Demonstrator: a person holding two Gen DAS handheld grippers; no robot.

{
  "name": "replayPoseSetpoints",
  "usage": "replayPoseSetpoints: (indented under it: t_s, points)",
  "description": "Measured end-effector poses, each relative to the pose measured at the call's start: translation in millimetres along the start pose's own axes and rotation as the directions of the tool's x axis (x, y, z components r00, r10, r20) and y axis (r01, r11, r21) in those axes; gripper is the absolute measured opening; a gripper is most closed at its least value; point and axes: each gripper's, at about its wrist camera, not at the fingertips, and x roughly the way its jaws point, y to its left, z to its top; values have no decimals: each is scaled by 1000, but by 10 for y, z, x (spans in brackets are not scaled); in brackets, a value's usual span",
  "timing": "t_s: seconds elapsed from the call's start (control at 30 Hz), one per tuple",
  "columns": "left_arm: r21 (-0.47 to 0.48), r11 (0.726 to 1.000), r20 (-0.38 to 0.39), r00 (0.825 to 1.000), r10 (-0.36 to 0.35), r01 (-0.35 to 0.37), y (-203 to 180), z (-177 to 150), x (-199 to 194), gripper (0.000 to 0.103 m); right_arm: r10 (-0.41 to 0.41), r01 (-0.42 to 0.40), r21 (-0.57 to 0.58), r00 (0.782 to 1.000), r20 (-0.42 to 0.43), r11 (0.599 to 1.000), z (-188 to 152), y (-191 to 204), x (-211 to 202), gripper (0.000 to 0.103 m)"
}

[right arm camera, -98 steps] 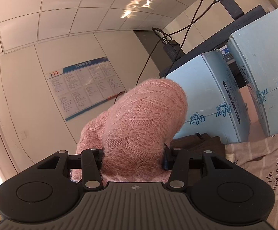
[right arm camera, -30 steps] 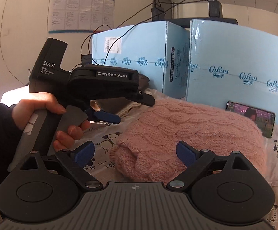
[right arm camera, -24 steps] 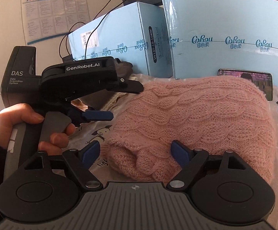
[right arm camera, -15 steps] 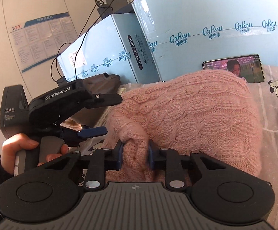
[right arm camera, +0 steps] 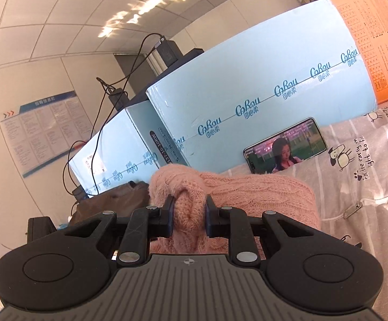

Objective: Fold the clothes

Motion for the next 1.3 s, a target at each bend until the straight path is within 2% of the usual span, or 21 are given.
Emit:
replayPoseSetpoints:
  t_s: [0.03, 0.07, 0.1, 0.17, 0.23, 0.3, 0.43, 0.5, 0.63, 0.77, 0.83, 0.9, 0.97, 1.0, 1.1, 1.13, 1.17, 1.23, 1.3]
  points:
    - [32, 999, -14, 1000, 0, 0, -45, -29, 32, 72, -4, 4, 4, 1000, 27, 1000, 34, -22, -50, 19]
    - [47, 999, -41, 999, -16, 18, -70, -56, 79, 42, -11, 11, 5, 998, 55, 1000, 69, -46, -105, 19]
    - [59, 998, -61, 998, -29, 33, -91, -82, 117, 28, -22, 21, 5, 996, 83, 1000, 104, -70, -162, 19]
    - [103, 994, -52, 998, -30, 35, -146, -127, 121, 23, -44, 44, 5, 990, 136, 999, 168, -117, -269, 19]
    - [111, 993, -11, 999, -45, 46, -149, -128, 48, 21, -85, 84, 12, 978, 192, 996, 236, -188, -391, 19]
    - [79, 996, 48, 997, -56, 52, -90, -92, -51, 18, -136, 135, 19, 961, 240, 991, 295, -272, -511, 19]
    - [52, 999, 118, 993, 4, -11, -15, -26, -161, 15, -275, 279, 25, 918, 287, 960, 364, -465, -685, 19]
    - [64, 997, 120, 992, 46, -54, -25, -18, -153, 14, -343, 347, 34, 900, 267, 937, 355, -583, -746, 19]
    - [73, 996, 94, 994, 52, -59, -28, -10, -96, 14, -504, 500, 70, 844, 183, 863, 234, -863, -844, 19]
    - [68, 995, 83, 994, 65, -71, -21, -20, -85, 17, -580, 578, 54, 810, 81, 814, 150, -1011, -824, 19]
    - [68, 995, 79, 994, 73, -79, -21, -19, -71, 18, -617, 617, 19, 785, 55, 787, 116, -1023, -803, 26]
    - [69, 994, 75, 994, 84, -89, -23, -21, -64, 22, -663, 665, -2, 745, 73, 747, 110, -1006, -803, 37]
    - [70, 993, 71, 994, 88, -93, -25, -23, -58, 23, -676, 680, -17, 730, 97, 733, 144, -976, -822, 50]
    - [71, 993, 69, 994, 91, -96, -26, -25, -55, 25, -667, 672, -30, 738, 105, 740, 162, -958, -826, 53]
    - [75, 993, 60, 994, 91, -95, -32, -33, -41, 37, -589, 604, -133, 797, 135, 786, 206, -821, -804, 70]
    - [76, 993, 56, 995, 88, -92, -35, -35, -35, 39, -557, 574, -181, 819, 137, 799, 205, -756, -777, 79]
    - [78, 993, 52, 995, 85, -88, -37, -38, -28, 39, -522, 539, -235, 842, 135, 809, 204, -686, -743, 83]
    - [81, 993, 44, 996, 79, -82, -42, -43, -16, 41, -462, 466, -348, 881, 100, 814, 181, -544, -621, 87]
    - [85, 994, 36, 997, 71, -74, -50, -51, -4, 49, -421, 389, -446, 906, 29, 806, 138, -435, -442, 94]
